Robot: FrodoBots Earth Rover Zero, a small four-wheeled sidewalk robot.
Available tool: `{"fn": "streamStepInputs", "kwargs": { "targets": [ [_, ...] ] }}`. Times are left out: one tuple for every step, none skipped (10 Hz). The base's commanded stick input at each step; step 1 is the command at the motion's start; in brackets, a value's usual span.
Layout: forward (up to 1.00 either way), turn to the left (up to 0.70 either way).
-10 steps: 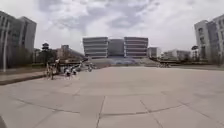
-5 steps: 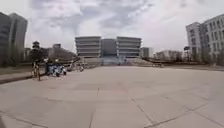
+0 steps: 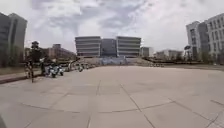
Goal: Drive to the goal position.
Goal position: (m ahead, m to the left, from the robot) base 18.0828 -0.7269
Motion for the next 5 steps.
{"fn": "streamStepInputs", "kwargs": {
  "targets": [
    [0.70, 0.00],
    [0.70, 0.00],
    [0.70, 0.00],
    [0.70, 0.00],
    [0.70, 0.00]
  ]
}}
